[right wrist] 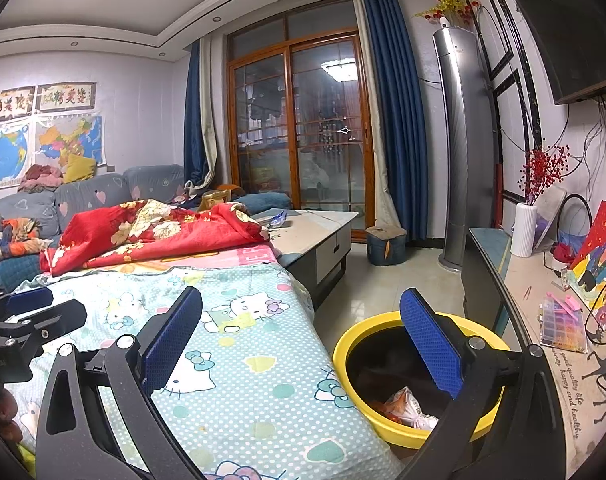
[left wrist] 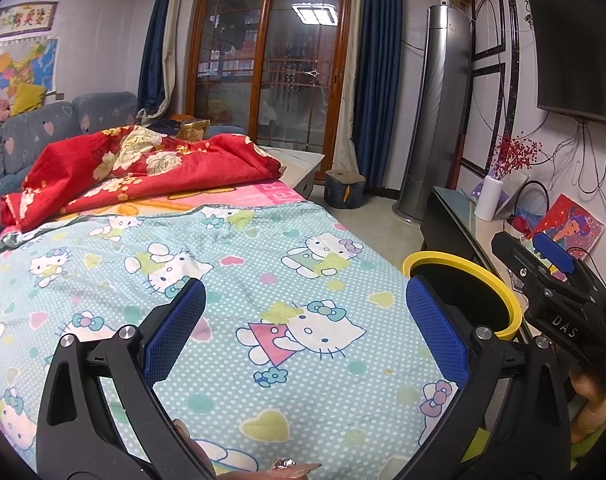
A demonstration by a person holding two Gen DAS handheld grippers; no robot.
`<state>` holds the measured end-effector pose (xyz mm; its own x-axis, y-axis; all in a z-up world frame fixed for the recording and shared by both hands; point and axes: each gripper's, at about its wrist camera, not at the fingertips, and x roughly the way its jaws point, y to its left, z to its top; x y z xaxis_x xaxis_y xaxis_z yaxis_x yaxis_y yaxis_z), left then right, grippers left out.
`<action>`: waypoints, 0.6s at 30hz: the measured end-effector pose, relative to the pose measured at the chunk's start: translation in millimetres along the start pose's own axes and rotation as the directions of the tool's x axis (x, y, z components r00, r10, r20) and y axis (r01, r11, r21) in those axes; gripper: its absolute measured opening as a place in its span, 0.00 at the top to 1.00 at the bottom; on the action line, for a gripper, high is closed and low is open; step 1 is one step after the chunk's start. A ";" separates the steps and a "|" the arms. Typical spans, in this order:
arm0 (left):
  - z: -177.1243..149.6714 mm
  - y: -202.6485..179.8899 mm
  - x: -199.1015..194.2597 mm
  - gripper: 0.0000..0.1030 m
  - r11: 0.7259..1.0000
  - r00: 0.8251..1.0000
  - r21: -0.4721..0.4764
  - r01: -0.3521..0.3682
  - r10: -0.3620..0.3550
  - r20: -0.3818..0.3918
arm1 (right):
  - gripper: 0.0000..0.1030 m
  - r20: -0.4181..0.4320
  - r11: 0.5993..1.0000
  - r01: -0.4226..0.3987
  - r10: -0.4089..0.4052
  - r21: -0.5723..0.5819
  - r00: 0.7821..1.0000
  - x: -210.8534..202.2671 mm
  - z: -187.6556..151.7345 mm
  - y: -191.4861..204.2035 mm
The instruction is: Collect trash
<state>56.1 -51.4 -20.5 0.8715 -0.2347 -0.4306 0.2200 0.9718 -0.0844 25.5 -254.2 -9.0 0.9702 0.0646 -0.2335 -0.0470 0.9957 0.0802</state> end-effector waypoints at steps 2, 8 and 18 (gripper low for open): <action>-0.1 -1.4 -0.6 0.11 1.000 1.000 0.001 0.001 -0.001 0.000 | 0.06 0.002 1.000 0.004 -0.004 0.004 1.000 0.1 -0.8 -0.7; -2.7 -1.5 2.7 0.11 1.000 1.000 -0.002 0.005 -0.005 -0.016 | 0.06 0.005 1.000 0.001 -0.001 0.008 1.000 -1.7 -2.0 -1.8; 9.3 49.4 5.5 0.11 0.984 0.989 -0.110 -0.139 0.132 -0.070 | 0.06 -0.008 0.994 -0.112 0.112 0.018 0.994 14.3 29.3 30.2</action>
<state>75.9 -4.9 -18.7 0.8603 -0.1028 -0.4994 0.0475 0.9914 -0.1222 45.0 -225.2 18.4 0.9568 0.1767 -0.2308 -0.1513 0.9807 0.1235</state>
